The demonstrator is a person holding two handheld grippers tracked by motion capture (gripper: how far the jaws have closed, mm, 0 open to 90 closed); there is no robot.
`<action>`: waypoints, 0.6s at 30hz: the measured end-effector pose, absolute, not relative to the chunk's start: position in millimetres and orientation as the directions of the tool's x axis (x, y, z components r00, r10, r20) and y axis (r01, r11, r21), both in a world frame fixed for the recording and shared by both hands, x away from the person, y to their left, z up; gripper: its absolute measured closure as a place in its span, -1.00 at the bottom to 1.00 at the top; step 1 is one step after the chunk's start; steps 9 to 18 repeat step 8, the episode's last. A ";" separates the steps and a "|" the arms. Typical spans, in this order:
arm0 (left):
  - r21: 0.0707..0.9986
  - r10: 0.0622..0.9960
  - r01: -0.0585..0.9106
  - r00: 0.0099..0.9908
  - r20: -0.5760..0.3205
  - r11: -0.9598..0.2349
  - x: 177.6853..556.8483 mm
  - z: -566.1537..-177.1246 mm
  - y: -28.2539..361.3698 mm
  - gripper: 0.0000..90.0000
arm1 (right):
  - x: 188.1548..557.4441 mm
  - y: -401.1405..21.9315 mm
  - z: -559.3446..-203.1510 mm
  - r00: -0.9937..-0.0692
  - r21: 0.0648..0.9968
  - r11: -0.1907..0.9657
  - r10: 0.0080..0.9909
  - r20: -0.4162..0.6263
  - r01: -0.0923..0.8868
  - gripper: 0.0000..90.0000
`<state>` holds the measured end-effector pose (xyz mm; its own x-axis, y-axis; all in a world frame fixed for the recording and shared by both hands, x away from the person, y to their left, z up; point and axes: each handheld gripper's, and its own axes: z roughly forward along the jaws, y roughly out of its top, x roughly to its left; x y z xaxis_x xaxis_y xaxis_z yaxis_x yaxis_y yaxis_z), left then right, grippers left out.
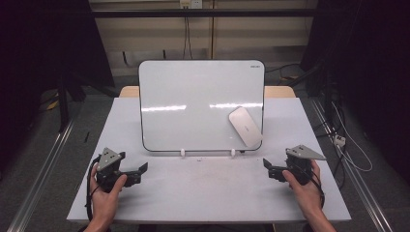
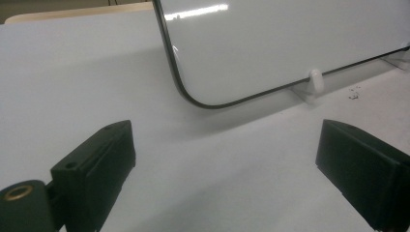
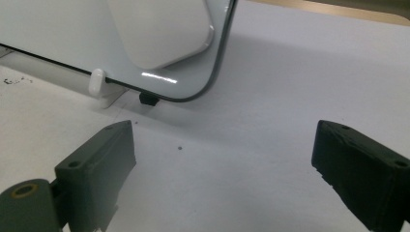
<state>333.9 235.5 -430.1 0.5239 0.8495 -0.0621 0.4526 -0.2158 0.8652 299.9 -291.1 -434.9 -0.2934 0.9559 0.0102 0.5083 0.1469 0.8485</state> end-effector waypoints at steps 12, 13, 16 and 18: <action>0.862 0.847 0.455 0.528 -0.059 -0.224 334.1 -431.0 232.8 -0.84 | 295.2 -294.7 -440.0 -0.268 0.856 0.128 0.963 0.012 0.500 -0.84; 0.862 0.847 0.455 0.528 -0.059 -0.224 334.1 -431.0 232.8 -0.84 | 295.2 -294.7 -440.0 -0.268 0.856 0.128 0.963 0.012 0.500 -0.84; 0.862 0.847 0.455 0.528 -0.059 -0.224 334.1 -431.0 232.8 -0.84 | 295.2 -294.7 -440.0 -0.268 0.856 0.128 0.963 0.012 0.500 -0.84; 0.862 0.847 0.455 0.528 -0.059 -0.224 334.1 -431.0 232.8 -0.84 | 295.2 -294.7 -440.0 -0.268 0.856 0.128 0.963 0.012 0.500 -0.84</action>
